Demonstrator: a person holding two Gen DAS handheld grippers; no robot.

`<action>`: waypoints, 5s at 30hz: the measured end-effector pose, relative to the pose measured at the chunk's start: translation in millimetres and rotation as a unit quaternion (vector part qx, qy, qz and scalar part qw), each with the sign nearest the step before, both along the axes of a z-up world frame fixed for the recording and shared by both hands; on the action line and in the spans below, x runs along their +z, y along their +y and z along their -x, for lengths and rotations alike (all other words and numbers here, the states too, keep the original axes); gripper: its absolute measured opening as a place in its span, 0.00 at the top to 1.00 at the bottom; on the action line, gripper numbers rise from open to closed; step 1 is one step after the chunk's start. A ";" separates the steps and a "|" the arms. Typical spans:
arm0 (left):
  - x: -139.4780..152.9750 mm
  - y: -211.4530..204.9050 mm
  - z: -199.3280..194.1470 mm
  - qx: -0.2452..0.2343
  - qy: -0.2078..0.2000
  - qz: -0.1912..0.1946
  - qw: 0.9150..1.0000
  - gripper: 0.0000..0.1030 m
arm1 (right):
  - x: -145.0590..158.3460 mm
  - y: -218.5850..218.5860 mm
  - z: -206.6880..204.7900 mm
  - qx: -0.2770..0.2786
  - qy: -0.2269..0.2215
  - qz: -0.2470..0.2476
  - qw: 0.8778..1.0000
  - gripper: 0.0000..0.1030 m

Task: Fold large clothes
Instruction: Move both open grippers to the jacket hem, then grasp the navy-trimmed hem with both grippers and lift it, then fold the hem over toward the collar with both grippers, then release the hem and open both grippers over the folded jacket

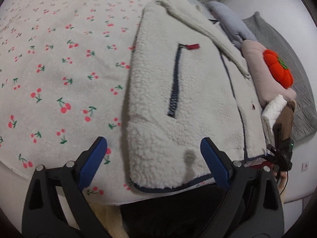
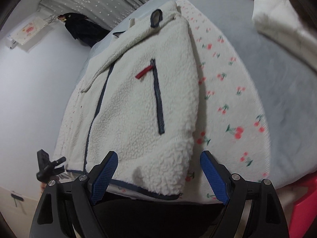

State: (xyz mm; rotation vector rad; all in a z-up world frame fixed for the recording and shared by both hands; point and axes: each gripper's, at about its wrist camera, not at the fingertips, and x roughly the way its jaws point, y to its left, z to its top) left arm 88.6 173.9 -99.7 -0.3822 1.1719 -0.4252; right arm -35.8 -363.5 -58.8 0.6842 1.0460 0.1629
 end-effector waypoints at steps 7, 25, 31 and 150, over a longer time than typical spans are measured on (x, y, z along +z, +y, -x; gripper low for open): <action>-3.5 -14.6 4.9 -0.020 -0.006 0.050 0.999 0.21 | -9.7 19.9 3.4 -0.003 -0.034 -0.034 0.999 0.19; -4.8 -36.1 13.0 0.001 -0.026 0.034 0.999 0.74 | -7.8 51.9 -9.7 -0.004 -0.046 0.027 0.999 0.88; 34.7 -32.1 31.0 0.045 -0.091 0.047 0.994 0.80 | 23.8 48.0 13.7 -0.025 -0.132 0.008 0.991 0.90; 39.6 -173.9 -164.6 0.053 -0.155 -0.152 0.975 0.19 | 38.0 89.2 -206.0 -0.028 -0.097 0.239 0.966 0.24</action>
